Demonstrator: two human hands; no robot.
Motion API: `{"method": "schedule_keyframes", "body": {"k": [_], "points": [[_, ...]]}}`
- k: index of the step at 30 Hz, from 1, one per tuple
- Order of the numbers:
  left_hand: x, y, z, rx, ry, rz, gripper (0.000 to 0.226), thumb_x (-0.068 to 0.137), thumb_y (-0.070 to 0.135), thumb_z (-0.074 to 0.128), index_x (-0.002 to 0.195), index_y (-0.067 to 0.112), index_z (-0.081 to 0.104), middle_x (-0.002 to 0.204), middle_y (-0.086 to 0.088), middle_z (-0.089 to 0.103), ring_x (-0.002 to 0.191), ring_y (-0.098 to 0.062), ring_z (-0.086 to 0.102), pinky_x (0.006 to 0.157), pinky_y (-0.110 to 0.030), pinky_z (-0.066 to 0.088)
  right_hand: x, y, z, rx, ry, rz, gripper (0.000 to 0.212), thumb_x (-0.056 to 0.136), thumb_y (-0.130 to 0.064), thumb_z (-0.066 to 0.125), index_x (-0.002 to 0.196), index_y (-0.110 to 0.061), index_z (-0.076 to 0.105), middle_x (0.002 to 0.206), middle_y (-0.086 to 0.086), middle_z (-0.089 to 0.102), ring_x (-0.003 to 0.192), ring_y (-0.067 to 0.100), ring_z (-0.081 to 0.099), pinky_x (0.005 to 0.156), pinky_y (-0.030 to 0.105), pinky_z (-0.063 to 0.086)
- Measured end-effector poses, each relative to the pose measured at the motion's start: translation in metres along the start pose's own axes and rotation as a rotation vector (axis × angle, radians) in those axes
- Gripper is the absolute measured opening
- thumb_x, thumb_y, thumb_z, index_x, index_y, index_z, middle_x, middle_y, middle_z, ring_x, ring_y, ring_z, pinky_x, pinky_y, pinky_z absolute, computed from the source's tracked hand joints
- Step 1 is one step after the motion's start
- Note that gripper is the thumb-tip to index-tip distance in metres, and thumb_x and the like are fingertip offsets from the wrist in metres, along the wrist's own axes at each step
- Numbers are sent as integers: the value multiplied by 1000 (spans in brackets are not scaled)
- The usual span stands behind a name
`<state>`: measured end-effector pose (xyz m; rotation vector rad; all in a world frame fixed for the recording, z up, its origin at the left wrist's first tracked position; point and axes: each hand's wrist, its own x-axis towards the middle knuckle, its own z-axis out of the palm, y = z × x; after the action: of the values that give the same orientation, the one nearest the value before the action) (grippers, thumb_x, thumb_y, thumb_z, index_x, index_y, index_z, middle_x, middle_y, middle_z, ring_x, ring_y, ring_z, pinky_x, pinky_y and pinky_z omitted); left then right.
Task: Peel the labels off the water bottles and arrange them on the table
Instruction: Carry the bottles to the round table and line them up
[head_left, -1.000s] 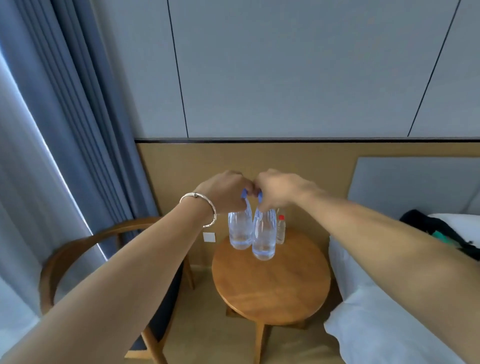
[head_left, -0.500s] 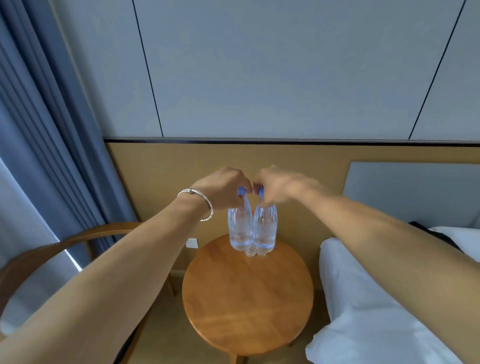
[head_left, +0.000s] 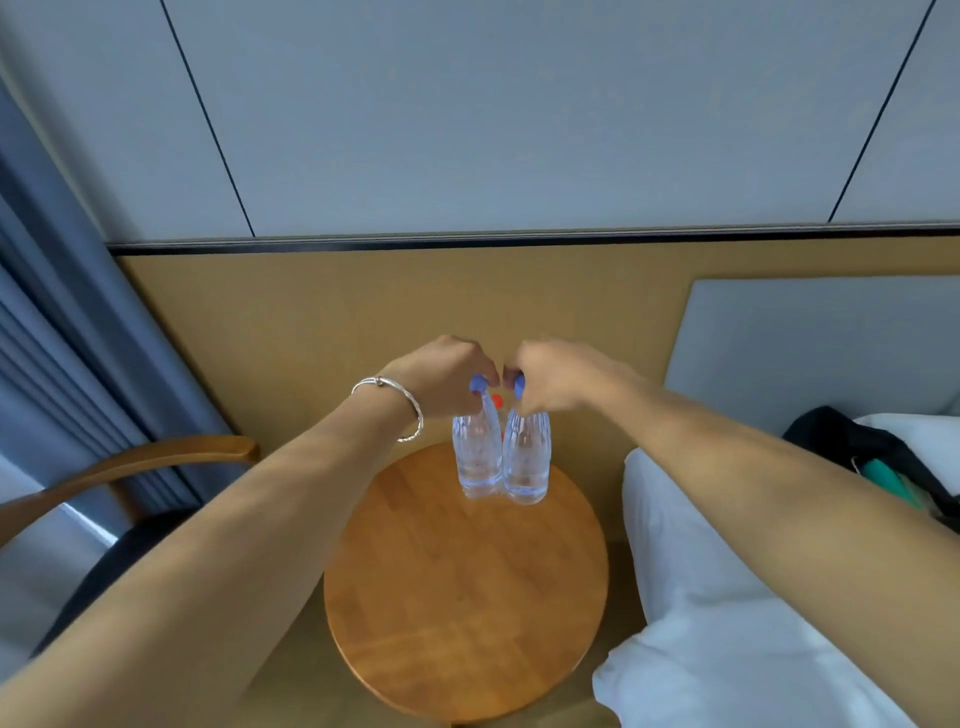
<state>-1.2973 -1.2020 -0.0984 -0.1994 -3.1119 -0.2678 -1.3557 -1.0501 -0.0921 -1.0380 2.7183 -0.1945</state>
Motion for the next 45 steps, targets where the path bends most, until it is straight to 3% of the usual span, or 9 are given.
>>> {"method": "schedule_keyframes", "body": {"k": [4,14,17,21,25,29,36,39,45], "points": [[40,-27,35,-47,-49,2,36,85,6,59,115,23,71,119,0,61,113,-20,55,94,-34,47,46,23,22,26,-71,43,30,86,-21,69,116,-16,64,107,3,59,90,22,58,62,26,41],[126,-97,127,-111,-220,35,36,83,2,59,114,17,71,118,-7,59,108,-27,56,90,-38,47,155,61,100,103,-126,91,28,80,-17,69,108,-15,65,83,-2,52,82,24,54,55,28,35],[139,-110,166,-117,-270,25,35,87,1,56,117,15,69,124,-6,58,113,-28,55,91,-31,41,178,76,138,134,-165,104,23,83,-14,65,105,-12,66,77,-2,50,81,25,56,59,32,41],[148,-127,223,-152,-333,-31,34,89,2,55,118,13,68,128,-6,57,114,-28,55,82,-26,38,204,102,190,164,-200,102,21,80,-13,64,101,-12,65,96,9,64,85,28,60,65,36,47],[156,-138,273,-175,-402,-132,34,90,4,53,119,16,67,130,-5,54,113,-30,56,84,-33,41,227,123,238,198,-252,94,16,79,-9,61,92,-19,65,87,3,61,79,25,59,60,32,45],[165,-142,311,-209,-438,-178,32,91,6,51,118,13,67,132,-3,54,115,-28,55,84,-30,39,243,138,275,234,-294,105,29,84,-9,60,111,-16,67,103,5,64,83,21,56,66,31,45],[178,-158,335,-192,-454,-227,34,91,10,52,122,14,65,134,-5,53,118,-30,54,81,-29,33,276,139,300,252,-314,55,34,85,-11,58,117,-19,67,105,3,61,98,25,59,56,25,32],[181,-167,340,-173,-438,-224,34,91,10,52,122,13,65,130,-7,55,115,-31,55,85,-31,38,287,136,304,260,-299,42,30,86,-11,57,113,-17,68,92,0,53,87,24,56,49,22,24],[183,-170,341,-225,-445,-231,33,90,9,52,120,11,64,129,-7,56,113,-31,56,82,-27,34,296,135,303,253,-353,34,29,82,-8,60,109,-16,67,98,5,60,89,25,59,53,26,32]]}}
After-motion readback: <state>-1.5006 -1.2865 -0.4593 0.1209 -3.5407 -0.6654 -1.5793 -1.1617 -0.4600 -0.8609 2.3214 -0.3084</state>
